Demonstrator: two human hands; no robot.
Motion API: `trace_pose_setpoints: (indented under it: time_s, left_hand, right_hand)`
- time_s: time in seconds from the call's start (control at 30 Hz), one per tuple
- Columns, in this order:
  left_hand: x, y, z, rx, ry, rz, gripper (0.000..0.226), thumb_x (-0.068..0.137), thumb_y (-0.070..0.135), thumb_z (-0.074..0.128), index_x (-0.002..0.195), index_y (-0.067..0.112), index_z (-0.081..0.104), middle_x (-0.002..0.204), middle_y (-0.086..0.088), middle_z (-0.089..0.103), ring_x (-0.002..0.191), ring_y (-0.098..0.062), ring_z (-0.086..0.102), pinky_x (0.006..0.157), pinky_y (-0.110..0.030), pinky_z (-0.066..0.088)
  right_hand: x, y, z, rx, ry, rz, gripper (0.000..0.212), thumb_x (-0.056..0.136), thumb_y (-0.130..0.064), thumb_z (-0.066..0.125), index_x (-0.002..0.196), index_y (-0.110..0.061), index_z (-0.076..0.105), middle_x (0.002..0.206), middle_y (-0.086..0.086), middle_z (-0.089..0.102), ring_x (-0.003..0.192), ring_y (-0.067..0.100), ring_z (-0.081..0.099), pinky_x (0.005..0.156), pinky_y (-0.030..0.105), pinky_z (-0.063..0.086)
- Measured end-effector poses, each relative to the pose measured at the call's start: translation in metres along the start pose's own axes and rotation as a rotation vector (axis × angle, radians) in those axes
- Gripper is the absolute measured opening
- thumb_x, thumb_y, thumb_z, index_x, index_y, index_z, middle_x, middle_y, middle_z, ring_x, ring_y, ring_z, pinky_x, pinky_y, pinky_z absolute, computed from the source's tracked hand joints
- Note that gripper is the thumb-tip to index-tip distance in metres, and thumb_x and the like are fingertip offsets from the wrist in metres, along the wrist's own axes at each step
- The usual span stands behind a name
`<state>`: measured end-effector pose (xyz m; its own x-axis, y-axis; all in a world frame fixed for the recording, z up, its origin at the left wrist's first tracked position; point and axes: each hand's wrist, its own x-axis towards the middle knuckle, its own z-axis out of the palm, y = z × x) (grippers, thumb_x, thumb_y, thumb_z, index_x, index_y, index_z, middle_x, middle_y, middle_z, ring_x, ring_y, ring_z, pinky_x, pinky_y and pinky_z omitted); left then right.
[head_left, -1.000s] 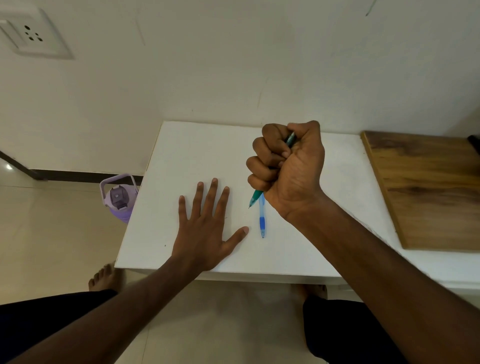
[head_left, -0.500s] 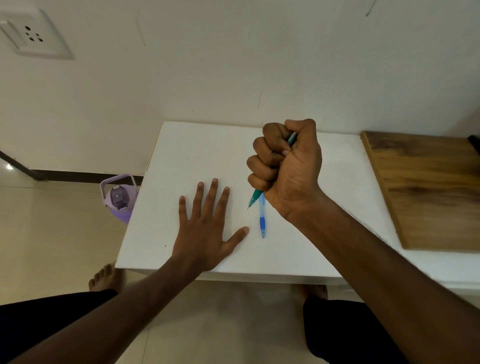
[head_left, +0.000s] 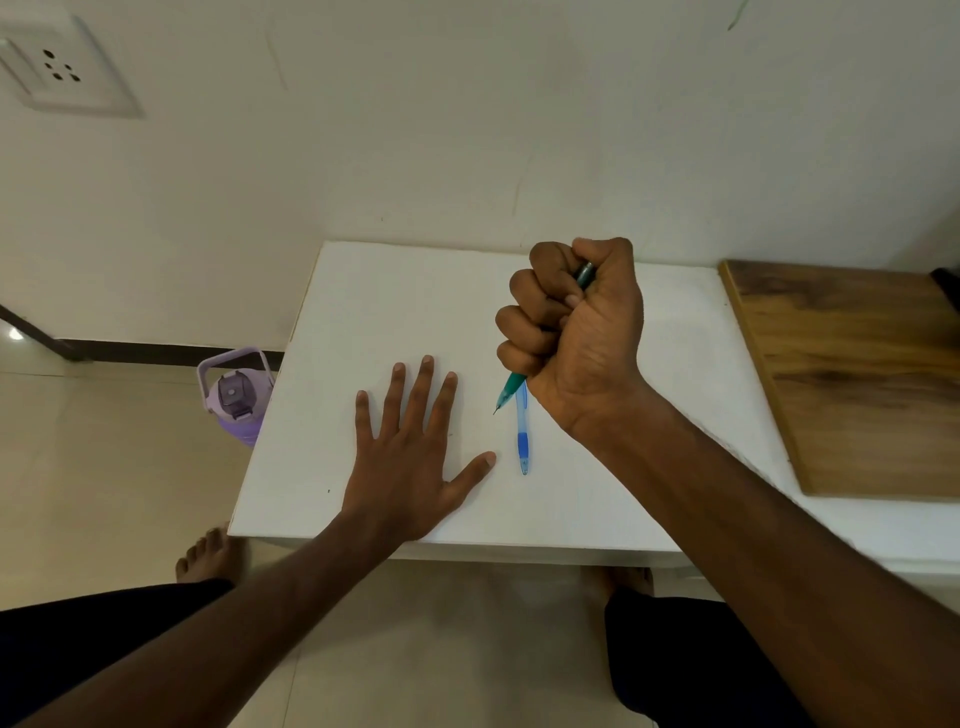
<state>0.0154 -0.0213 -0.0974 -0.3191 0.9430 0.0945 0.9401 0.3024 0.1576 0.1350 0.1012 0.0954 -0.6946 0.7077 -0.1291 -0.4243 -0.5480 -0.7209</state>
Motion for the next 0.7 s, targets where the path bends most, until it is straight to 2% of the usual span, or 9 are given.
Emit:
trace_pose_setpoints:
  time_s: [0.13, 0.23, 0.3, 0.37, 0.4, 0.43, 0.5, 0.6, 0.7]
  left_hand:
    - [0.000, 0.001, -0.007, -0.009, -0.060, -0.012, 0.103, 0.090, 0.092, 0.019, 0.169, 0.030, 0.000, 0.178, -0.001, -0.013, 0.164, -0.031, -0.008, 0.128, -0.067, 0.005]
    - [0.004, 0.001, -0.025, -0.061, -0.140, -0.042, 0.096, 0.091, 0.087, 0.028, 0.168, 0.034, 0.008, 0.178, 0.002, -0.010, 0.164, -0.028, -0.009, 0.129, -0.062, -0.001]
    - [0.005, 0.004, -0.041, -0.337, -0.099, -0.104, 0.073, 0.096, 0.074, 0.044, 0.157, 0.034, 0.043, 0.174, 0.004, 0.025, 0.162, -0.026, 0.016, 0.130, -0.055, 0.010]
    - [0.002, 0.010, -0.062, -0.833, 0.053, -0.274, 0.047, 0.100, 0.062, 0.051, 0.129, 0.031, 0.071, 0.146, 0.010, 0.065, 0.139, -0.015, 0.052, 0.122, -0.048, 0.037]
    - [0.000, 0.015, -0.074, -1.106, 0.090, -0.392, 0.044, 0.102, 0.059, 0.050, 0.119, 0.029, 0.076, 0.132, 0.011, 0.073, 0.126, -0.012, 0.061, 0.114, -0.045, 0.045]
    - [-0.001, 0.021, -0.085, -1.369, 0.061, -0.510, 0.047, 0.104, 0.058, 0.046, 0.115, 0.026, 0.078, 0.124, 0.010, 0.077, 0.121, -0.014, 0.066, 0.109, -0.045, 0.048]
    - [-0.007, 0.029, -0.100, -1.752, -0.108, -0.694, 0.063, 0.104, 0.065, 0.034, 0.115, 0.025, 0.081, 0.124, 0.004, 0.078, 0.123, -0.024, 0.067, 0.101, -0.046, 0.048]
    - [-0.019, 0.038, -0.105, -1.908, -0.281, -0.729, 0.084, 0.094, 0.082, 0.018, 0.123, 0.032, 0.079, 0.135, 0.004, 0.074, 0.122, -0.024, 0.063, 0.095, -0.042, 0.047]
    - [-0.026, 0.045, -0.102, -1.978, -0.388, -0.634, 0.095, 0.088, 0.091, 0.012, 0.135, 0.034, 0.072, 0.145, 0.003, 0.067, 0.121, -0.021, 0.062, 0.093, -0.039, 0.048]
  right_hand:
    - [0.004, -0.001, -0.003, 0.029, 0.002, 0.001, 0.051, 0.103, -0.042, 0.023, 0.057, -0.020, 0.023, 0.051, -0.004, 0.018, 0.044, 0.009, 0.011, 0.047, 0.017, 0.015]
    - [0.009, 0.000, -0.007, 0.054, 0.039, -0.014, 0.052, 0.102, -0.036, 0.022, 0.053, -0.021, 0.030, 0.047, -0.007, 0.024, 0.041, 0.007, 0.016, 0.045, 0.016, 0.018]
    - [0.013, -0.001, -0.010, 0.077, 0.054, -0.025, 0.049, 0.101, -0.038, 0.024, 0.055, -0.021, 0.031, 0.048, -0.007, 0.023, 0.040, 0.007, 0.017, 0.045, 0.016, 0.018]
    - [0.016, -0.001, -0.012, 0.115, 0.059, -0.016, 0.047, 0.100, -0.047, 0.027, 0.062, -0.019, 0.030, 0.052, -0.005, 0.020, 0.043, 0.008, 0.014, 0.045, 0.018, 0.017]
    - [0.017, -0.001, -0.014, 0.139, 0.061, -0.005, 0.047, 0.099, -0.051, 0.027, 0.064, -0.019, 0.030, 0.052, -0.005, 0.020, 0.045, 0.009, 0.014, 0.045, 0.018, 0.017]
    - [0.019, -0.002, -0.017, 0.165, 0.068, 0.005, 0.048, 0.099, -0.052, 0.027, 0.066, -0.018, 0.031, 0.051, -0.006, 0.023, 0.046, 0.010, 0.013, 0.045, 0.019, 0.018]
    - [0.022, -0.002, -0.021, 0.218, 0.097, 0.025, 0.046, 0.099, -0.049, 0.029, 0.065, -0.018, 0.036, 0.050, -0.006, 0.029, 0.048, 0.010, 0.013, 0.043, 0.020, 0.018]
    - [0.025, -0.001, -0.024, 0.307, 0.146, 0.035, 0.046, 0.099, -0.045, 0.030, 0.063, -0.017, 0.038, 0.050, -0.006, 0.031, 0.045, 0.008, 0.016, 0.040, 0.020, 0.019]
    - [0.027, 0.000, -0.027, 0.356, 0.157, 0.024, 0.054, 0.101, -0.047, 0.030, 0.059, -0.016, 0.043, 0.048, -0.005, 0.034, 0.038, 0.007, 0.028, 0.038, 0.019, 0.022]
